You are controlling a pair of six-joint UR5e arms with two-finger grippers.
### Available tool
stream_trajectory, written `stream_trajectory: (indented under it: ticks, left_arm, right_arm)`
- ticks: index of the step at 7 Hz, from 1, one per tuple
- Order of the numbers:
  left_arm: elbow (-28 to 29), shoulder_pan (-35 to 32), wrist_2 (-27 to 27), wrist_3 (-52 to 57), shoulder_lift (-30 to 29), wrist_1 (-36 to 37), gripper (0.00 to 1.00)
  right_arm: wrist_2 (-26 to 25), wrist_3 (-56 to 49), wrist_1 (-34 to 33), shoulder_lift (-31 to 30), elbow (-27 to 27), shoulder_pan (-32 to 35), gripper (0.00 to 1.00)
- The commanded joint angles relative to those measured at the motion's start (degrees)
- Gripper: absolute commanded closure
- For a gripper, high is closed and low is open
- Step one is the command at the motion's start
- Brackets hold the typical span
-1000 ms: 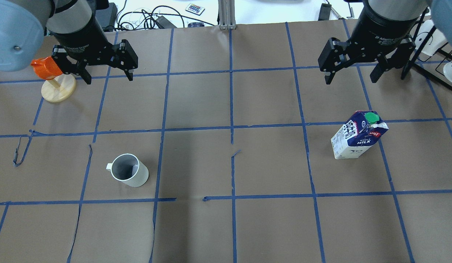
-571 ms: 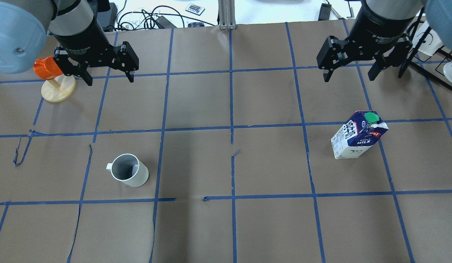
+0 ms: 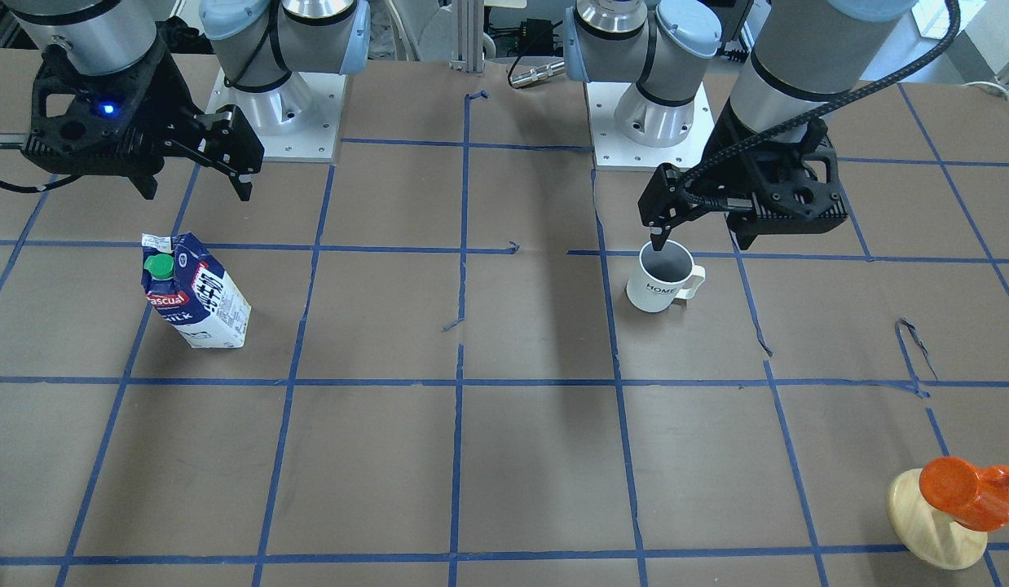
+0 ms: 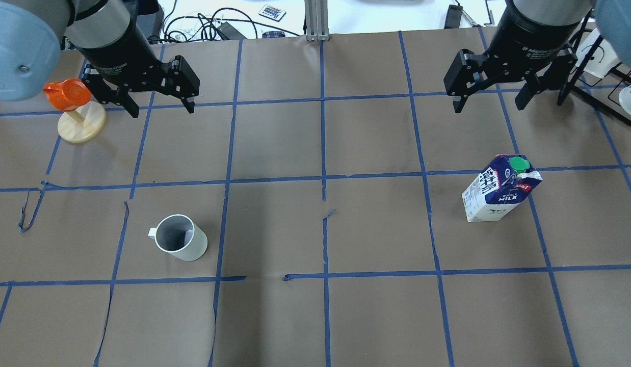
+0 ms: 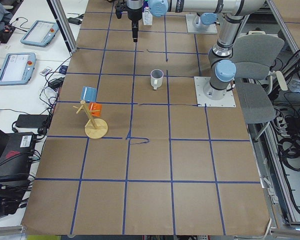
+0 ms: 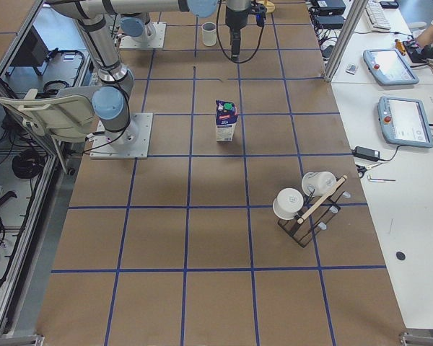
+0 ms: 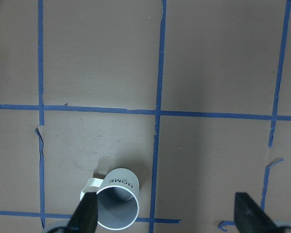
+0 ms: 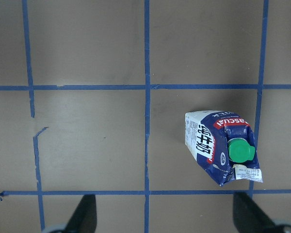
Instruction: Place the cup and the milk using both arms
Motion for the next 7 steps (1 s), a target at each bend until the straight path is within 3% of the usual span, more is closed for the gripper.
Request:
stream_trajectory:
  ticks: [1,7]
  left_arm:
    - [-0.1,0.1,0.0,0.1,0.1,0.0,0.00]
    - [-0.1,0.0,-0.3,-0.1,0.0,0.0,0.00]
  right_arm:
    - [0.4,-0.7,-0.4,-0.2,-0.1,0.2,0.00]
    - [0.3,-0.8,-1.5,-0.5,0.2,-0.3,0.00]
